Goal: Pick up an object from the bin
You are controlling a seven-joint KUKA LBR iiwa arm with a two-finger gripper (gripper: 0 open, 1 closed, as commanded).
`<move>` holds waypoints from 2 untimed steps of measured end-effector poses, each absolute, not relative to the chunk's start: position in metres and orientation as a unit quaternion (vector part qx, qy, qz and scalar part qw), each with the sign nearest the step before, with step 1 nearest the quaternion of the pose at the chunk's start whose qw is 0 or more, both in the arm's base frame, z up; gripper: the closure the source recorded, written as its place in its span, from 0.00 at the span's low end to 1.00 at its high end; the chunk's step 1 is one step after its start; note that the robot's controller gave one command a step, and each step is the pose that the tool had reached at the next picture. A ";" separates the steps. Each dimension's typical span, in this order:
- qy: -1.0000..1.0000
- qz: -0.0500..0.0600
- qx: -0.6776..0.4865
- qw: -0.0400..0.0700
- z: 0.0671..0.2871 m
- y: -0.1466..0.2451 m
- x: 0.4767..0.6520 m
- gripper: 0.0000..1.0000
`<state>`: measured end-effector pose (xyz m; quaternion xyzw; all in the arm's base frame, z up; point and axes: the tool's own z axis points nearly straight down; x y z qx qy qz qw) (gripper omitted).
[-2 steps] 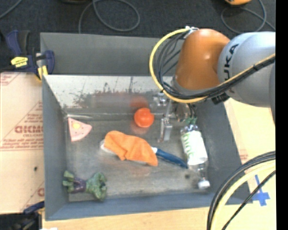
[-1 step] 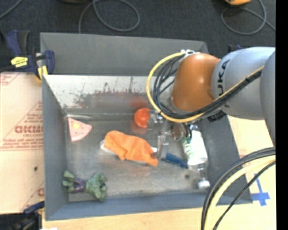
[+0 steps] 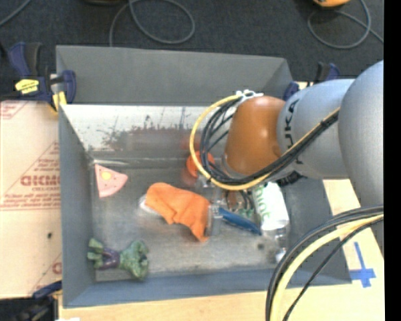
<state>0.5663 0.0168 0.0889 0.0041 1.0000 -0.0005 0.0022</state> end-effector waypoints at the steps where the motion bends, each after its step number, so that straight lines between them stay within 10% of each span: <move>1: 0.991 0.000 0.130 0.006 0.072 0.037 0.559 1.00; 2: 0.992 0.000 0.130 0.006 0.072 0.037 0.559 1.00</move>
Offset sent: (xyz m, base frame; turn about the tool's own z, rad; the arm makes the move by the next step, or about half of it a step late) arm 0.0000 0.0000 0.0000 0.0000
